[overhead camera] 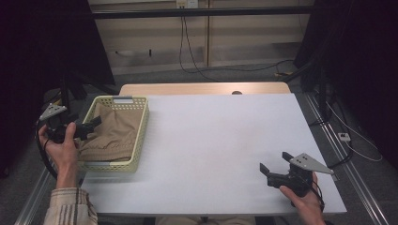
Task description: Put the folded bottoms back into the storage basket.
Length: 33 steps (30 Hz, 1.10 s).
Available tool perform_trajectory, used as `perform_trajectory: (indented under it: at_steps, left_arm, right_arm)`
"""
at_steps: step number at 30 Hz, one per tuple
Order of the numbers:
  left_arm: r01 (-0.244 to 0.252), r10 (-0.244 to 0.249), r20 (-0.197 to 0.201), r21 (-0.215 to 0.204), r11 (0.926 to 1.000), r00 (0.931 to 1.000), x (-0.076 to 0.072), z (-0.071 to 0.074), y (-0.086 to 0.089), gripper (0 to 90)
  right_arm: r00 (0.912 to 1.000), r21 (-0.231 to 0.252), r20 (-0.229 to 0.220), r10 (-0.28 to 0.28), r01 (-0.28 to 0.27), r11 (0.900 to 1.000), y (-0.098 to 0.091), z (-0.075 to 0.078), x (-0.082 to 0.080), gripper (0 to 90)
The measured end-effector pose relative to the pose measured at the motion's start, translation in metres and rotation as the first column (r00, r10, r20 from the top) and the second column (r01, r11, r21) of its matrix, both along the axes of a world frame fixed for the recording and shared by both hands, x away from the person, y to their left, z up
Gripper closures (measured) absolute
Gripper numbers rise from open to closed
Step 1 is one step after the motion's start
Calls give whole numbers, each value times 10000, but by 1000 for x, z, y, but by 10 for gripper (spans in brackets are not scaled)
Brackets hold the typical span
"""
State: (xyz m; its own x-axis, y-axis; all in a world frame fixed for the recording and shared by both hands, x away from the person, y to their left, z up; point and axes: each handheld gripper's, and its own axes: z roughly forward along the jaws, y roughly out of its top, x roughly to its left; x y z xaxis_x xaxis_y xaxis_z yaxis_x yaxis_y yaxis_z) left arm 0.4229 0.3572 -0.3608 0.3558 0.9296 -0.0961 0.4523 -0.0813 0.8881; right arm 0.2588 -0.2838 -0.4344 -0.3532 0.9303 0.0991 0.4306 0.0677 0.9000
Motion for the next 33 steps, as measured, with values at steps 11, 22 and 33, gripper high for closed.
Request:
perform_trajectory:
  at_steps: [11, 22, 33]
  left_arm:
    - [282, -281, -299, 26, 9996, 9992, -12, 7, 5, 49]
    - [441, -425, -341, 459, 9980, 9985, -27, 10, 3, 49]
    - [780, -770, -227, 451, 9959, 9968, -51, 1, -2, 42]
  right_arm:
    - [10000, -14, -29, -71, 71, 10000, 2, 0, 2, 50]
    - [10000, 46, -5, -25, 25, 10000, 3, 0, 4, 44]
    - [9997, 128, 111, 194, -196, 9997, 4, 1, 4, 34]
